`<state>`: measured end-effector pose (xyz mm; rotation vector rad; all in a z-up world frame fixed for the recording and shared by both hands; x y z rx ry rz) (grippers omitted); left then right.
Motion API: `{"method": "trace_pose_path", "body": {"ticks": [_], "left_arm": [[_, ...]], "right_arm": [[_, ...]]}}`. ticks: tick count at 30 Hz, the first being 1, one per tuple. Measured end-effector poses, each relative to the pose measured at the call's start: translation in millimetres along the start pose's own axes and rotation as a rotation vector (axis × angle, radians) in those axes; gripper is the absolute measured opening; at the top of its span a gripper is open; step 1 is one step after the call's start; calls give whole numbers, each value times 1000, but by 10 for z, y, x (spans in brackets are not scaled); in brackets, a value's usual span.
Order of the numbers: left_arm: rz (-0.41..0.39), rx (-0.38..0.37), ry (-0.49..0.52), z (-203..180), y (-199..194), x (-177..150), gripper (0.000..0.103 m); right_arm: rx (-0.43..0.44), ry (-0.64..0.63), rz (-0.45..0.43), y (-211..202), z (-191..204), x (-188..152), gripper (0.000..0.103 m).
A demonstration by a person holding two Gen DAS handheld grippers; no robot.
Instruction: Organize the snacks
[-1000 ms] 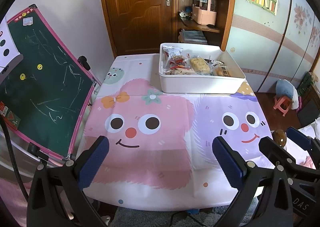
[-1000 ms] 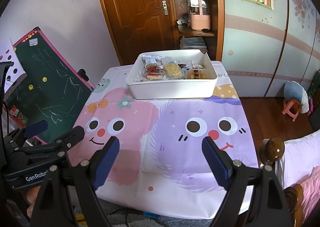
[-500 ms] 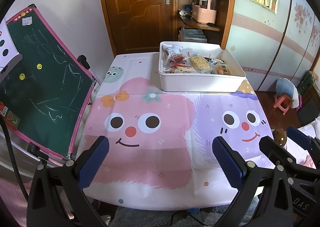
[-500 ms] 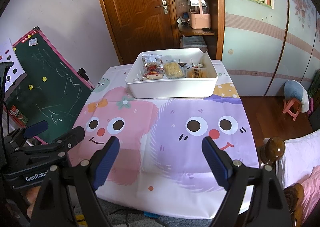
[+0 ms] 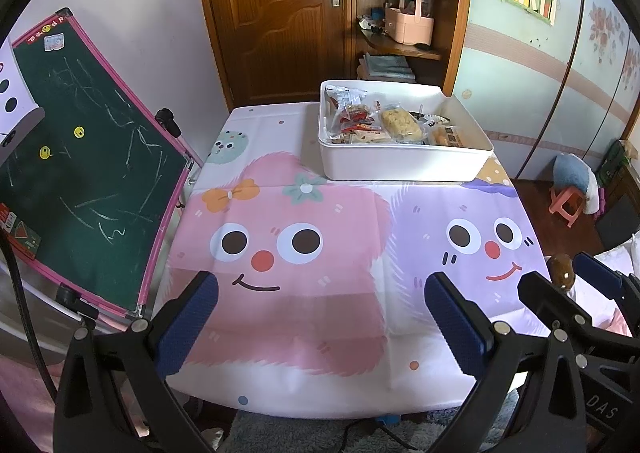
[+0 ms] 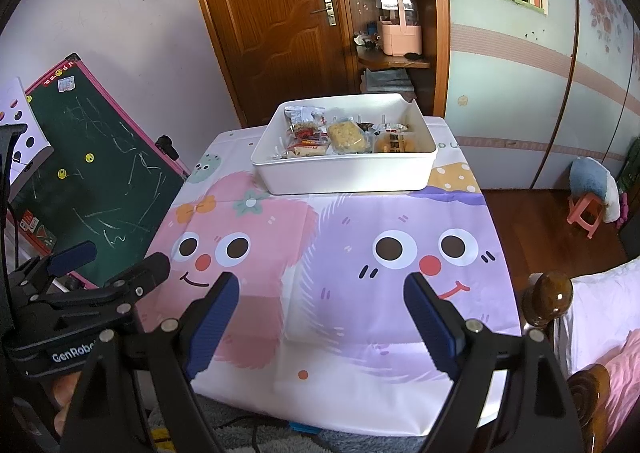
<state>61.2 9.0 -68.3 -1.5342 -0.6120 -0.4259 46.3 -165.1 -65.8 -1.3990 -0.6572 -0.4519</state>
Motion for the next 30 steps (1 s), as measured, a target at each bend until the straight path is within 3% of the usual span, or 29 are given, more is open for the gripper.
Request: {"method": "trace_pose_path", "body": {"ticks": [30], "left_arm": [[31,7,6,55,73,-31,103]], "right_arm": [[5,4,20,59,22,-79,85]]}}
Point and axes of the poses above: each gripper's, at about its wrist camera, not at the fingertips, and y roughly the way its jaws point, z to its left, x to its top, the point moved 6 cm from there along y, roughly the way its jaws point, and after that the axes turned 8 degrees about -y, right-handed, at the moved point
